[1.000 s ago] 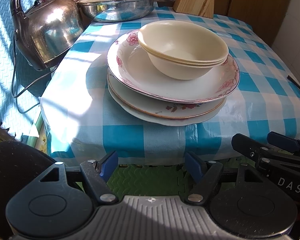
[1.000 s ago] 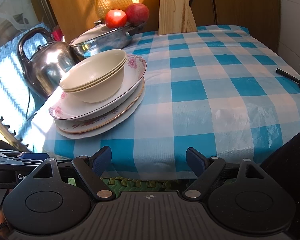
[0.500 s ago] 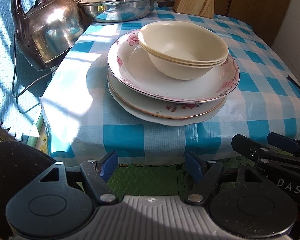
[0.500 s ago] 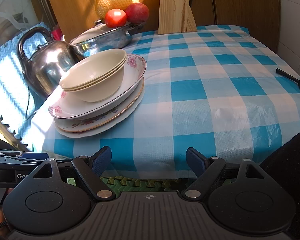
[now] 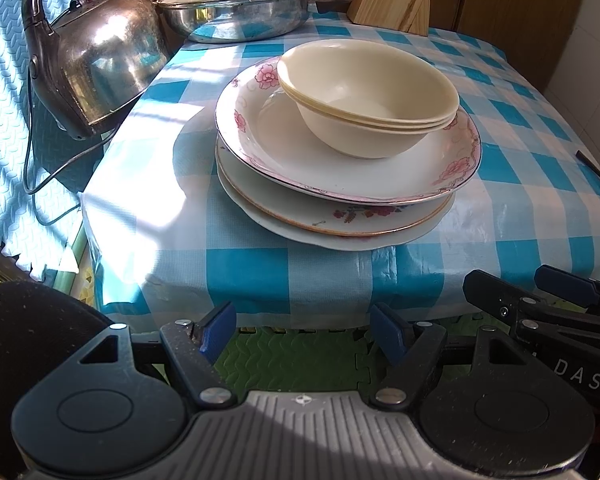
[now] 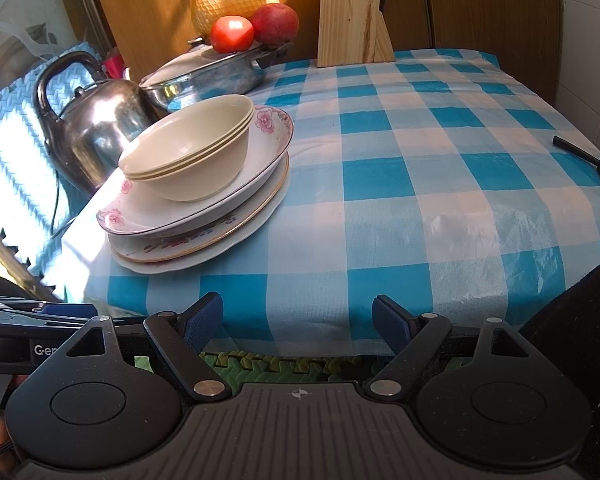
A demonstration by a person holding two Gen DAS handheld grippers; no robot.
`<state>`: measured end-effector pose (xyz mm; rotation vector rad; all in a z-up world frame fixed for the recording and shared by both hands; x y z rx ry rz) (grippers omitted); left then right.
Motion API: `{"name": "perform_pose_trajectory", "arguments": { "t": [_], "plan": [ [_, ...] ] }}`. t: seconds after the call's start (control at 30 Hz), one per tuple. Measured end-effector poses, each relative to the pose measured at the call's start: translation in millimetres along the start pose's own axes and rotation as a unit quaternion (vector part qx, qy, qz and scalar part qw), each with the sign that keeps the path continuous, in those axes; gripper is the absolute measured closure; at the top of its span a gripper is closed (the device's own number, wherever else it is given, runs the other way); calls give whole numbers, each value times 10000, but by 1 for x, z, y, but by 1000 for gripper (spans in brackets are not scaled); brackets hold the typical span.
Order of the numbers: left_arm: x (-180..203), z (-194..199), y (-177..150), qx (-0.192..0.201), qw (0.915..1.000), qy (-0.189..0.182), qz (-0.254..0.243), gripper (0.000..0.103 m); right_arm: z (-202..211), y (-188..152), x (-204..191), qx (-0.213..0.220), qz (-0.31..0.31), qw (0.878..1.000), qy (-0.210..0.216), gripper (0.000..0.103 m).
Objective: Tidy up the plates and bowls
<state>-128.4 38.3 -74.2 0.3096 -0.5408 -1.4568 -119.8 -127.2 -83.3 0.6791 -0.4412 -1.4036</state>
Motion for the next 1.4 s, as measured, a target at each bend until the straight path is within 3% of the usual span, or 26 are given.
{"name": "perform_pose_trajectory", "arguments": {
  "t": [1.03, 1.4],
  "plan": [
    [-1, -2, 2, -17, 9999, -142, 14, 37, -1, 0, -1, 15, 2, 10000, -16, 16],
    [-2, -1, 3, 104, 9999, -28, -3, 28, 0, 1, 0, 39, -25, 10000, -24, 16]
  ]
}}
Point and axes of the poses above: each gripper's, at about its wrist camera, not at the fingertips, and z roughly against the way its jaws point, x to its right, y to its top, the point moved 2 cm from there along -z, roughly the way its jaws point, and after that the axes turned 8 degrees about -y, right-handed, at the moved point
